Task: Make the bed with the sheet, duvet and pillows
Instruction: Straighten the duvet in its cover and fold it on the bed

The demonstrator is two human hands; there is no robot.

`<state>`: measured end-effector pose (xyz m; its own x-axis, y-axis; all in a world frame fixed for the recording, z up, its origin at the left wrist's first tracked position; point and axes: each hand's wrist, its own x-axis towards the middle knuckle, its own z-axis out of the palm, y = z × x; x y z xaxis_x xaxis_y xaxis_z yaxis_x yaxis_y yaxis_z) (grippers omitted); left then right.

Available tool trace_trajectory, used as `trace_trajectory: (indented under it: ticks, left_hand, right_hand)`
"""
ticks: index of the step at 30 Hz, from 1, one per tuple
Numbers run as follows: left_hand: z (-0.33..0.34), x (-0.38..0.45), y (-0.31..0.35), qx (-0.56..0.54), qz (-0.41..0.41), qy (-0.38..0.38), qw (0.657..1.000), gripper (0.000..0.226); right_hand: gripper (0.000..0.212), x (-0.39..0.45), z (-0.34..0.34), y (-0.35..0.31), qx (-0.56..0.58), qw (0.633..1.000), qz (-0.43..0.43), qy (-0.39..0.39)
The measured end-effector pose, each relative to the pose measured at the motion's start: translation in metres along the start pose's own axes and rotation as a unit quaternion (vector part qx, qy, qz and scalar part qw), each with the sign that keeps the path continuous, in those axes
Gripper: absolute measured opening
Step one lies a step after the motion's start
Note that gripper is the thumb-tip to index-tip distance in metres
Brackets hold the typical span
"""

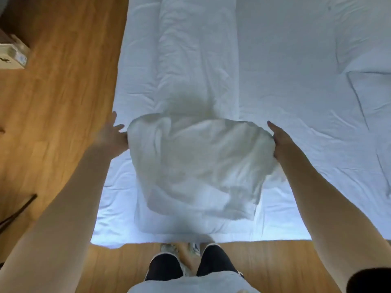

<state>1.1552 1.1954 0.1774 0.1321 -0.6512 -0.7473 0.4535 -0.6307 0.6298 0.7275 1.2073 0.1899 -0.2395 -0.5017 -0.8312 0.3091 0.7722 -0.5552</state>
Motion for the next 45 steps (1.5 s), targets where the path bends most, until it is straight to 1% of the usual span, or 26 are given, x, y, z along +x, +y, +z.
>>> trace_trajectory:
  ticks: [2, 4, 6, 9, 10, 11, 13, 14, 15, 17, 18, 19, 20, 21, 24, 26, 29, 31, 32, 33, 34, 36, 38, 41, 43, 45]
  left_hand:
    - [0.002, 0.029, 0.010, -0.121, -0.016, -0.032, 0.992, 0.069]
    - [0.009, 0.043, 0.004, -0.096, -0.025, -0.056, 0.993, 0.076]
    - [0.022, 0.046, -0.019, 0.060, -0.024, -0.013, 0.998, 0.059]
    - [0.031, 0.059, -0.075, 0.250, 0.041, 0.082, 0.964, 0.023]
    - [0.029, 0.065, -0.097, 0.354, 0.083, 0.102, 0.926, 0.019]
    - [0.027, 0.068, -0.117, 0.476, 0.129, 0.102, 0.864, 0.021]
    - [0.025, 0.066, -0.154, 0.643, 0.260, 0.037, 0.720, 0.032]
    - [0.026, 0.067, -0.168, 0.671, 0.322, -0.017, 0.667, 0.035]
    - [0.031, 0.069, -0.176, 0.682, 0.373, -0.074, 0.625, 0.035]
    - [0.044, 0.080, -0.187, 0.681, 0.443, -0.166, 0.559, 0.031]
    - [0.051, 0.089, -0.187, 0.679, 0.467, -0.190, 0.533, 0.032]
    - [0.059, 0.101, -0.184, 0.681, 0.486, -0.200, 0.510, 0.034]
    - [0.066, 0.117, -0.179, 0.688, 0.494, -0.197, 0.494, 0.036]
    - [0.073, 0.135, -0.172, 0.694, 0.497, -0.175, 0.491, 0.038]
    - [0.090, 0.212, -0.132, 0.700, 0.464, -0.026, 0.543, 0.046]
    - [0.099, 0.263, -0.095, 0.705, 0.418, 0.063, 0.569, 0.057]
    - [0.108, 0.316, -0.056, 0.698, 0.302, 0.095, 0.642, 0.081]
    - [0.113, 0.336, -0.044, 0.645, 0.222, 0.107, 0.723, 0.094]
    - [0.116, 0.343, -0.040, 0.628, 0.179, 0.115, 0.749, 0.095]
    - [0.120, 0.346, -0.038, 0.633, 0.149, 0.115, 0.751, 0.091]
    - [0.123, 0.344, -0.036, 0.654, 0.143, 0.107, 0.735, 0.079]
    - [0.121, 0.336, -0.033, 0.654, 0.225, 0.132, 0.710, 0.049]
    - [0.110, 0.327, -0.025, 0.577, 0.325, 0.228, 0.713, 0.043]
    - [0.100, 0.329, -0.020, 0.463, 0.318, 0.369, 0.740, 0.030]
    - [0.105, 0.339, -0.023, 0.414, 0.264, 0.412, 0.768, 0.038]
    - [0.110, 0.339, -0.030, 0.437, 0.284, 0.389, 0.759, 0.051]
  right_hand:
    - [0.049, 0.044, -0.003, -0.020, 0.050, 0.998, 0.027, -0.001]
    - [0.060, 0.077, -0.001, -0.027, 0.033, 0.998, 0.040, -0.034]
    - [0.052, 0.092, 0.006, -0.020, -0.049, 0.998, 0.016, -0.042]
    - [0.015, 0.108, 0.024, 0.015, -0.117, 0.990, -0.081, 0.008]
    - [0.003, 0.112, 0.028, 0.031, -0.149, 0.980, -0.126, 0.041]
    - [0.008, 0.115, 0.030, 0.048, -0.198, 0.963, -0.168, 0.077]
    - [0.020, 0.114, 0.028, 0.087, -0.353, 0.887, -0.261, 0.142]
    - [0.028, 0.112, 0.028, 0.106, -0.425, 0.830, -0.334, 0.133]
    - [0.034, 0.110, 0.027, 0.124, -0.484, 0.766, -0.415, 0.082]
    - [0.039, 0.120, 0.028, 0.152, -0.573, 0.624, -0.529, -0.052]
    - [0.040, 0.130, 0.032, 0.157, -0.598, 0.570, -0.556, -0.094]
    - [0.043, 0.143, 0.037, 0.157, -0.609, 0.544, -0.566, -0.117]
    - [0.046, 0.157, 0.044, 0.153, -0.610, 0.542, -0.566, -0.118]
    - [0.049, 0.170, 0.055, 0.144, -0.606, 0.558, -0.557, -0.103]
    - [0.058, 0.219, 0.090, 0.110, -0.607, 0.630, -0.484, -0.013]
    - [0.066, 0.257, 0.107, 0.083, -0.625, 0.680, -0.380, 0.060]
    - [0.084, 0.305, 0.115, 0.065, -0.590, 0.772, -0.203, 0.123]
    - [0.102, 0.318, 0.118, 0.068, -0.491, 0.841, -0.156, 0.166]
    - [0.109, 0.319, 0.121, 0.070, -0.440, 0.866, -0.145, 0.191]
    - [0.109, 0.318, 0.122, 0.071, -0.393, 0.882, -0.138, 0.219]
    - [0.099, 0.314, 0.123, 0.069, -0.358, 0.890, -0.133, 0.248]
    - [0.056, 0.309, 0.119, 0.058, -0.308, 0.888, -0.150, 0.306]
    - [0.034, 0.301, 0.112, 0.044, -0.281, 0.860, -0.229, 0.360]
    - [0.026, 0.298, 0.112, 0.031, -0.307, 0.811, -0.306, 0.393]
    - [0.029, 0.312, 0.121, 0.030, -0.346, 0.838, -0.227, 0.356]
    - [0.055, 0.317, 0.124, 0.027, -0.365, 0.858, -0.167, 0.321]
